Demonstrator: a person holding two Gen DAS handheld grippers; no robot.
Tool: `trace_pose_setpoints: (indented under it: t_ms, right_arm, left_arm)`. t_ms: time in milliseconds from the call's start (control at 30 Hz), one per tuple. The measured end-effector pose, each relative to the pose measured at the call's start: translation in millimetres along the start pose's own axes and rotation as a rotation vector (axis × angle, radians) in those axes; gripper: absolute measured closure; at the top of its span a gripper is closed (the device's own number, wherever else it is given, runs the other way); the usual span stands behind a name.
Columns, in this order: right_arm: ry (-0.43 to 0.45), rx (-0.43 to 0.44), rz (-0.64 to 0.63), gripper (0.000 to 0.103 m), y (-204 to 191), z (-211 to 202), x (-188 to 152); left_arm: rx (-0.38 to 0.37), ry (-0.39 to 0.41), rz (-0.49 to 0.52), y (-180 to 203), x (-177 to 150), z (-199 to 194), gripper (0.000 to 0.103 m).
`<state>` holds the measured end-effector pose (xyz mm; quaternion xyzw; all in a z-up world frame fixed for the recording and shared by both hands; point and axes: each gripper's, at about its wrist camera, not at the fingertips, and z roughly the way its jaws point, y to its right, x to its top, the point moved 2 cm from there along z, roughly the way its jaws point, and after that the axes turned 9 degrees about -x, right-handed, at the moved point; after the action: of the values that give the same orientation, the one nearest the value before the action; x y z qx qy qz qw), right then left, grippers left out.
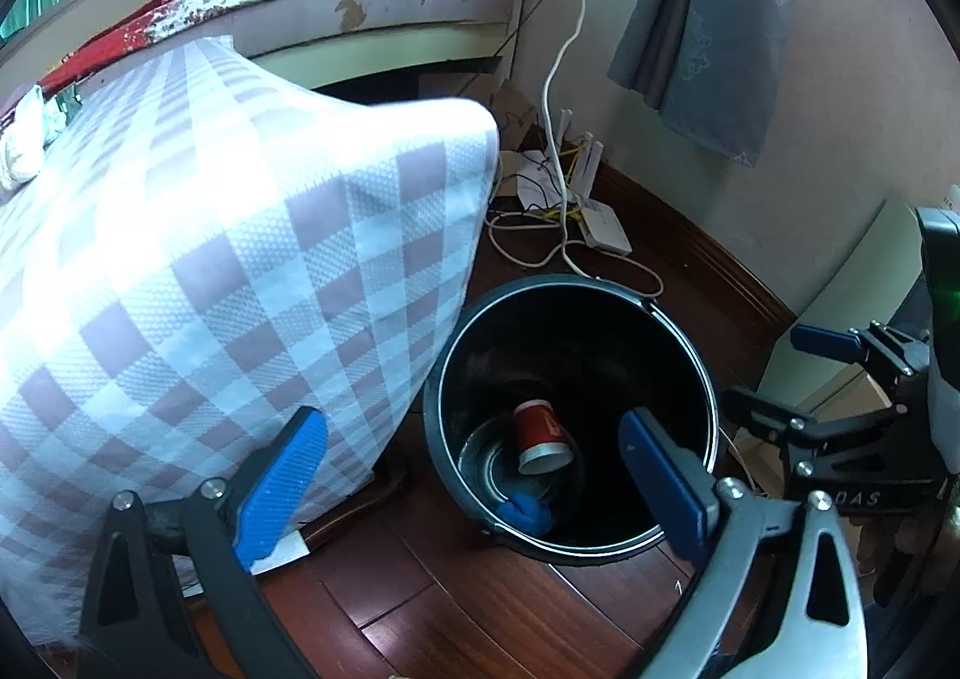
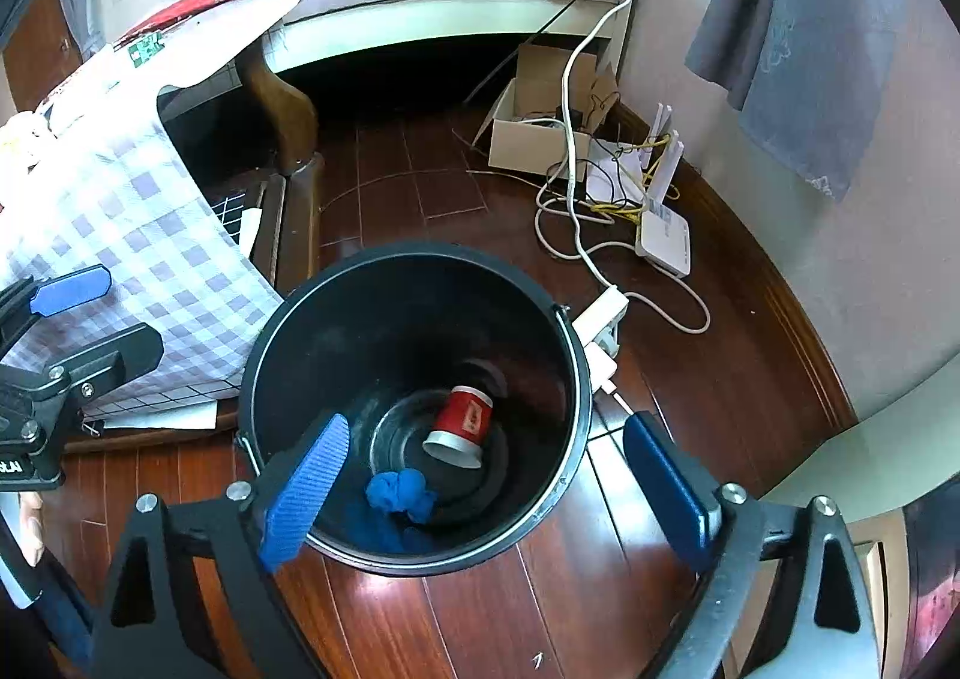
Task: Collect trash
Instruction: 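Carry the blue cloth and paper cup to the black bin and release both, then move both tools back over the bed toward the remaining trash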
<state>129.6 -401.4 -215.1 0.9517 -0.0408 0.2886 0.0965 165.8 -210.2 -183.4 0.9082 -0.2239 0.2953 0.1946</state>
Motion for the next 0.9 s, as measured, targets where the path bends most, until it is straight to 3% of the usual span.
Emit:
trace_pose_setpoints:
  t_ms: [500, 900]
  right_arm:
    - [-0.011, -0.022, -0.003, 0.003, -7.3, -8.3, -0.7]
    - [0.031, -0.010, -0.032, 0.001, -30.3, -34.6, 0.8]
  left_arm:
    - [0.030, -0.001, 0.006, -7.6, -0.8, -10.8, 0.004]
    - [0.083, 0.015, -0.021, -25.8, -12.1, -37.9, 0.004]
